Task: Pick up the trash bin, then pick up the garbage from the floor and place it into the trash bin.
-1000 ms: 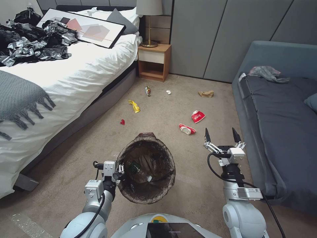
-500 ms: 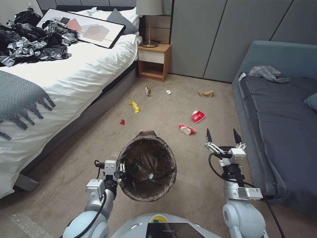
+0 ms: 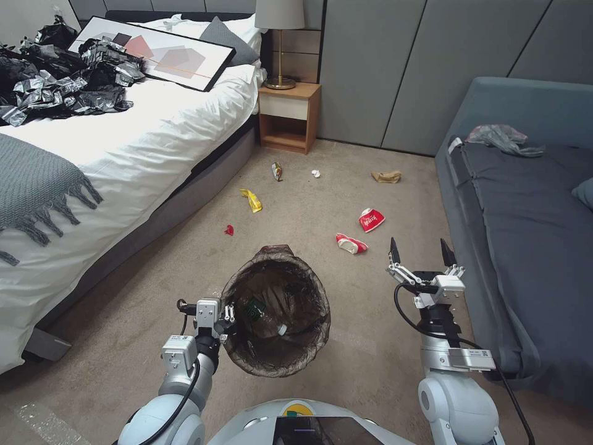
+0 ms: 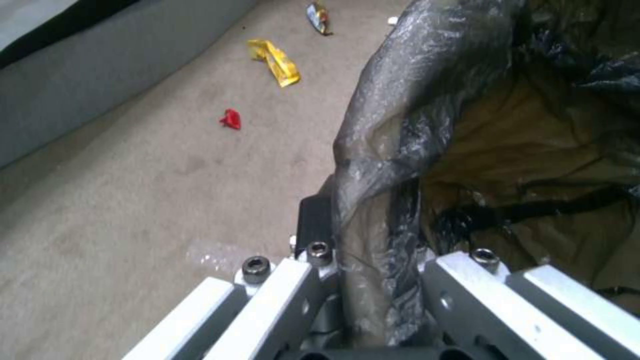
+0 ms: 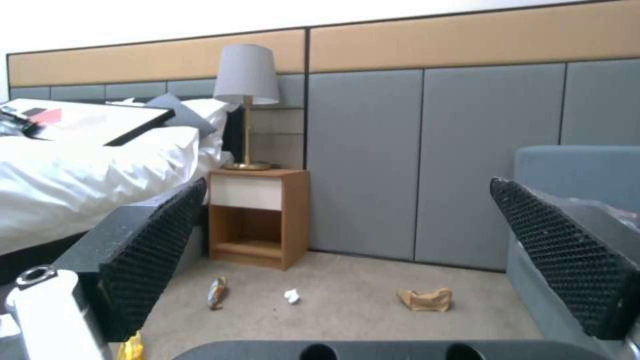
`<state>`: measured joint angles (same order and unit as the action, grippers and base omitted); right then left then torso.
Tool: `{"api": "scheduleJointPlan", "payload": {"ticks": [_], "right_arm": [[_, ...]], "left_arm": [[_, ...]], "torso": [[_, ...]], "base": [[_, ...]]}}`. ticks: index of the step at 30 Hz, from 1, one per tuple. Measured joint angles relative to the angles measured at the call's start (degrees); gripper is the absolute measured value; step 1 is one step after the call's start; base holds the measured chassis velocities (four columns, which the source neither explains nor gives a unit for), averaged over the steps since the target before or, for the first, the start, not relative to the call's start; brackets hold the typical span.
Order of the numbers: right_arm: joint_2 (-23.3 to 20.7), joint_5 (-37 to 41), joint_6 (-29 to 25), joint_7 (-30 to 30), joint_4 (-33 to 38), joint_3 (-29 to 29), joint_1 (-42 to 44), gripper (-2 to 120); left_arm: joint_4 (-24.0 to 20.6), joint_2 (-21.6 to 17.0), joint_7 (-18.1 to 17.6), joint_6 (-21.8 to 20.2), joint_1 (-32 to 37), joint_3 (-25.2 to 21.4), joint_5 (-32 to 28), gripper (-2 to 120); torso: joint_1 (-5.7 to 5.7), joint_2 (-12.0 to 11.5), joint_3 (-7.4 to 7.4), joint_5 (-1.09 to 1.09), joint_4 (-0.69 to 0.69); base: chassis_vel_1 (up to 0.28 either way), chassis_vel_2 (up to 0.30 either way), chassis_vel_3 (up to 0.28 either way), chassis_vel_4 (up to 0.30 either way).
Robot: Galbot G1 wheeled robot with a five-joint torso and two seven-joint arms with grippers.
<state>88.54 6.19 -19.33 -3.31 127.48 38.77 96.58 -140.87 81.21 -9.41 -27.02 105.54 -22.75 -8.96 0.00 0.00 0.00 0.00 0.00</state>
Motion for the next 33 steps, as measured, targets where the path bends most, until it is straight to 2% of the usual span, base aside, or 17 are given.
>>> {"api": "scheduleJointPlan", "payload": {"ticks": [22,28,33], "right_arm": [[-0.1,0.1,-0.1,-0.1,0.1,-0.1,0.0,100],[0.0,-0.6,-2.6,-0.2,-0.6,-0.1,-0.8,100],[-0.3,-2.2,-4.4,-0.7,-1.0,0.0,-1.4,100]], "left_arm": [[0.1,0.2,0.1,0.4,0.1,0.0,0.7,0],[0.2,0.3,0.0,0.4,0.1,0.0,0.8,0],[0.2,0.4,0.0,0.4,0.2,0.0,0.9,0]], "torso": [[0.0,0.0,0.01,0.01,0.0],[0.01,0.0,0.01,-0.02,0.0],[0.01,0.0,0.01,0.0,-0.01]], "base": [[-0.229,0.227,0.229,-0.221],[-0.192,0.172,0.191,-0.2],[-0.072,0.091,0.053,-0.074]]}}
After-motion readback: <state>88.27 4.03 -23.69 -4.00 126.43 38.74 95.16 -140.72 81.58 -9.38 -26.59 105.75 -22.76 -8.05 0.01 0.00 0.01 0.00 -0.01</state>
